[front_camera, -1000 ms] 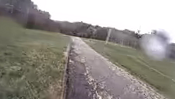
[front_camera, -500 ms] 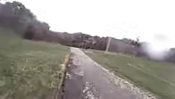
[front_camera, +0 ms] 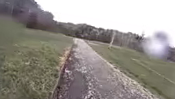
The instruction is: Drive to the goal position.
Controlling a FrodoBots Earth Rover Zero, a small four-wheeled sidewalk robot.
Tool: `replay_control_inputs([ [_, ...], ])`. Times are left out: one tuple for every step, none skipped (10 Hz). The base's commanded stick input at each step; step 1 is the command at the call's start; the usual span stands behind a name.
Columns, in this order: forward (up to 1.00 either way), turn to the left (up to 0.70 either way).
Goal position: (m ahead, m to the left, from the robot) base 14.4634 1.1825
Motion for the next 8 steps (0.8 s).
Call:
replay_control_inputs([
  [0.7, 0.0],
  [0.7, 0.0],
  [0.7, 0.0],
  [0.7, 0.0],
  [0.7, 0.0],
  [0.7, 0.0],
  [0.7, 0.0],
  [0.7, 0.0],
])
